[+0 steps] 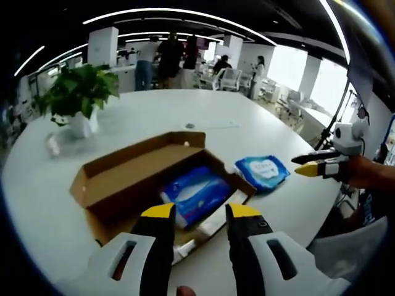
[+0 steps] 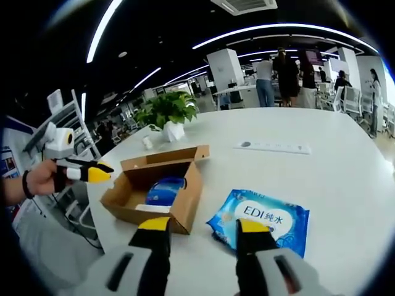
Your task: Operate the shoe box by opening the lid, removing the specified soft item, and placing it in the target area until the item is outside and the box remains undamaged.
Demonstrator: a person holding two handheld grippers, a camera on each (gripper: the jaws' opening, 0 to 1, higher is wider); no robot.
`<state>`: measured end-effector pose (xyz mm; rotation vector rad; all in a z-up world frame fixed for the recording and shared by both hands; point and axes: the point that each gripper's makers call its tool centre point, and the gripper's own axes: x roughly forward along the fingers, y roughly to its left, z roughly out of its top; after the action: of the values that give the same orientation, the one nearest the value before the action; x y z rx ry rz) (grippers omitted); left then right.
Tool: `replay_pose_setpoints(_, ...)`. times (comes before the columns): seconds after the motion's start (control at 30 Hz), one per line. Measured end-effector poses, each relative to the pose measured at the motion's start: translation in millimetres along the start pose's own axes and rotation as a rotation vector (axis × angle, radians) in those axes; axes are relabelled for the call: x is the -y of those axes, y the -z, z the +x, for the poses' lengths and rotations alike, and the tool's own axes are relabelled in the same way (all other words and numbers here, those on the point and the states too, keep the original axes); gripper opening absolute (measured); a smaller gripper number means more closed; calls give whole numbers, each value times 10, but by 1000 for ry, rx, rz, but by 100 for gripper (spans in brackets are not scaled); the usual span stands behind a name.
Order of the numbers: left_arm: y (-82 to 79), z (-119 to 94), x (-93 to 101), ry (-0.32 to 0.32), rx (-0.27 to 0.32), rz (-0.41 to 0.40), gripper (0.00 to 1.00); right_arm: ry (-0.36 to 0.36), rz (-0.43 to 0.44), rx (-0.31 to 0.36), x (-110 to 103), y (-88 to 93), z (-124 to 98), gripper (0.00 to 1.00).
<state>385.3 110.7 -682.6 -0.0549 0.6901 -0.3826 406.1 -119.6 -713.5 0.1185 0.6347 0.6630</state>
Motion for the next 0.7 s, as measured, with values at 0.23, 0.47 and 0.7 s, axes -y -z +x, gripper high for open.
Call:
replay_pose_setpoints(0.23, 45, -71, -74, 4, 5, -6, 34, -1, 0, 8, -103, 34, -67, 40)
replay_pose_setpoints(0.47, 84, -155, -192, -1, 8, -3, 36, -6, -2, 6, -116, 51, -56, 42)
replay_pose_setpoints(0.7, 117, -203, -240, -2, 17, -23, 37, -17, -12, 1, -175, 79, -25, 43)
